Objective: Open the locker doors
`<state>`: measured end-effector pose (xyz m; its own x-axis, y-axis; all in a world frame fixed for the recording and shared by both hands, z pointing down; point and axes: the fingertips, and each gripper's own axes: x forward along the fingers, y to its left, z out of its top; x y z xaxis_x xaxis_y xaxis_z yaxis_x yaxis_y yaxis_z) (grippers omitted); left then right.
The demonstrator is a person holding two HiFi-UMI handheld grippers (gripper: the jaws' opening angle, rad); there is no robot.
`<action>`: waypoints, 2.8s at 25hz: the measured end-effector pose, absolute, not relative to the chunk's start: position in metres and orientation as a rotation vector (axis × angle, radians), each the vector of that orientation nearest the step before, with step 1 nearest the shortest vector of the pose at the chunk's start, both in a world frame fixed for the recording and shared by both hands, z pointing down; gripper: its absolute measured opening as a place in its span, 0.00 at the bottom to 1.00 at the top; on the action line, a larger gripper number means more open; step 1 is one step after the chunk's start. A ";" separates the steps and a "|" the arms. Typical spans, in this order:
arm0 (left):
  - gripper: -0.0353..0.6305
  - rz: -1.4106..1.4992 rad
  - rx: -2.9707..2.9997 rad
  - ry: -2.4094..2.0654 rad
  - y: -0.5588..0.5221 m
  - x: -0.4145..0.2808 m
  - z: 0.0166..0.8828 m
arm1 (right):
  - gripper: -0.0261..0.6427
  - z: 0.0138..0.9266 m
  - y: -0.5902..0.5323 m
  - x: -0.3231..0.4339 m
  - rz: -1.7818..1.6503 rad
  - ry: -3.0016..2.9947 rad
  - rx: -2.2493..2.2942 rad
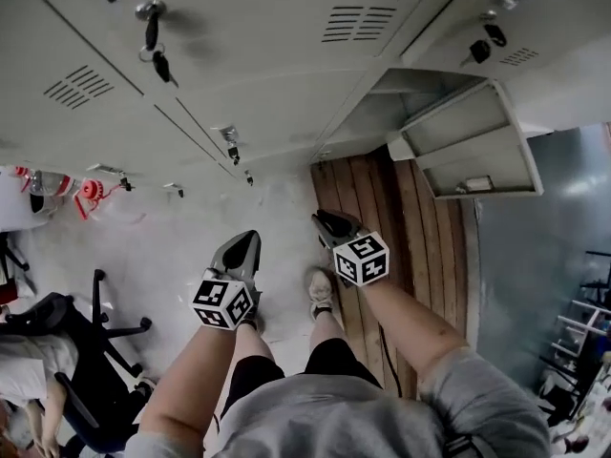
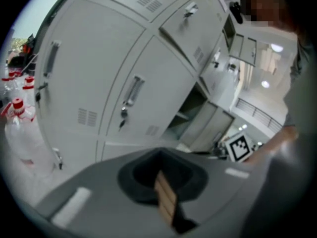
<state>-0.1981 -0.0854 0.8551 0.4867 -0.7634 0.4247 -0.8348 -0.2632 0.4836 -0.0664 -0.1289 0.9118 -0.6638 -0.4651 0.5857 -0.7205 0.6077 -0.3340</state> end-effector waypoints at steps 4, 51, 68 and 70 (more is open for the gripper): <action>0.06 0.195 1.939 -1.355 -0.081 -0.198 0.870 | 0.09 0.933 -0.157 -0.075 0.738 -2.320 0.829; 0.06 0.216 1.760 -1.355 -0.115 -0.051 0.733 | 0.28 0.816 -0.207 0.105 1.176 -1.954 1.243; 0.06 0.274 1.804 -1.307 -0.112 -0.006 0.716 | 0.17 0.814 -0.172 0.290 1.035 -1.694 1.293; 0.06 0.284 1.820 -1.298 -0.114 0.001 0.714 | 0.16 0.814 -0.178 0.315 1.019 -1.660 1.346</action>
